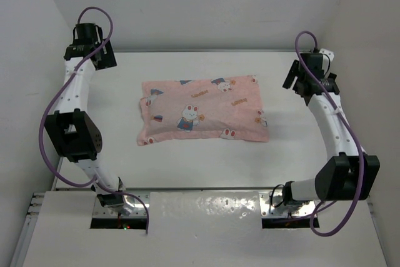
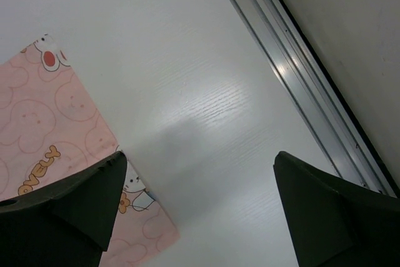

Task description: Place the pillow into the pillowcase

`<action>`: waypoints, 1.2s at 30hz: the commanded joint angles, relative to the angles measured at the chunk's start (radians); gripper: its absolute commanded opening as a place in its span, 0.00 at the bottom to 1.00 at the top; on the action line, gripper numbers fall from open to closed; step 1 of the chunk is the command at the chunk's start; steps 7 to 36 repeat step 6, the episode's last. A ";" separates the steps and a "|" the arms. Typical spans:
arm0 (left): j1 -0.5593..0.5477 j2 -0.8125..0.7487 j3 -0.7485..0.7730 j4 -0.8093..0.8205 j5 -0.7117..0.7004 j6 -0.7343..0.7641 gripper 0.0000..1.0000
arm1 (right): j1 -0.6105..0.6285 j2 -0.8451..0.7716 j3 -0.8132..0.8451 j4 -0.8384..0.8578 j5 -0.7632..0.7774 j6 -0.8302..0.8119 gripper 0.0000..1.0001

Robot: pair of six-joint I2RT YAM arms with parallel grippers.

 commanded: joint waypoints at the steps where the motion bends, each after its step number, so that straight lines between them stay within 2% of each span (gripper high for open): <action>1: -0.002 -0.018 -0.005 0.035 0.017 -0.020 0.83 | -0.005 -0.044 -0.014 0.064 -0.033 -0.025 0.99; 6: 0.001 -0.017 -0.014 0.037 0.023 -0.018 0.82 | -0.005 -0.090 -0.077 0.113 -0.105 -0.053 0.99; 36: 0.001 -0.017 -0.014 0.037 0.023 -0.018 0.82 | -0.005 -0.090 -0.077 0.113 -0.105 -0.053 0.99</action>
